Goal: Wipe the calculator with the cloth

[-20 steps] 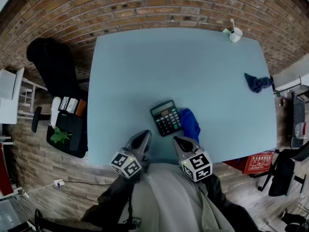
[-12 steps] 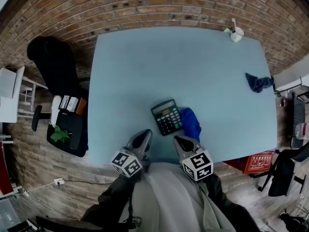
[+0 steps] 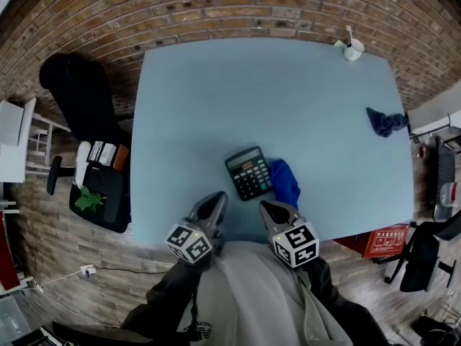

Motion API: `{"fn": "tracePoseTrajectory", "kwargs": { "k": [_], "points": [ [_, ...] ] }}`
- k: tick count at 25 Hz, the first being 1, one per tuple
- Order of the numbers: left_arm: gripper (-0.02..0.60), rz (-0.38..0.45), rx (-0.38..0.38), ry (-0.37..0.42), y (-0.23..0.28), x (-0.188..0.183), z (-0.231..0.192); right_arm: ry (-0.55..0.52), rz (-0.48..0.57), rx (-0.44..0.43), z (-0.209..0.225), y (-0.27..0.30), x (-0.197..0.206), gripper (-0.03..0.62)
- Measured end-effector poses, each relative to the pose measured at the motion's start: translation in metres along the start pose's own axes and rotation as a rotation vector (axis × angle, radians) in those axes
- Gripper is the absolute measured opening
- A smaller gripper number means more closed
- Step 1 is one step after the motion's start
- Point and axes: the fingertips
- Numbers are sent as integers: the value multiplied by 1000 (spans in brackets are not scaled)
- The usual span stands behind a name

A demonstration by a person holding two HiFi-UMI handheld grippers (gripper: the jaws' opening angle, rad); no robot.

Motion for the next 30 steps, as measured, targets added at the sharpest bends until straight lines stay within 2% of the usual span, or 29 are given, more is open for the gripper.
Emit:
{"fn": "tracePoseTrajectory", "kwargs": {
  "k": [5, 9, 13, 16, 20, 23, 27, 30],
  "points": [
    [-8, -5, -3, -1, 1, 0, -1, 16, 38, 44, 12, -5, -4, 3],
    [-8, -15, -10, 9, 4, 3, -1, -4, 45, 139, 36, -10, -3, 10],
    [-7, -25, -18, 13, 7, 3, -5, -127, -32, 314, 67, -11, 2, 90],
    [71, -51, -25, 0, 13, 6, -10, -212, -127, 387, 88, -3, 14, 189],
    [118, -96, -25, -35, 24, 12, -17, -189, -206, 355, 100, 15, 30, 232],
    [143, -127, -25, -50, 31, 15, -21, -194, -248, 319, 102, 28, 35, 236],
    [211, -140, -13, -97, 45, 14, -32, -151, -229, 256, 99, 35, 34, 236],
    [268, -123, -32, -107, 56, 2, -47, -162, -202, 257, 98, 35, 34, 236]
  ]
}}
Point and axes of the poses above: the fingertips, and each gripper's own axes: y forward along the fingers, z to its right, x out of its underside, and after that the axes turned 13 degrees about -z, right-handed
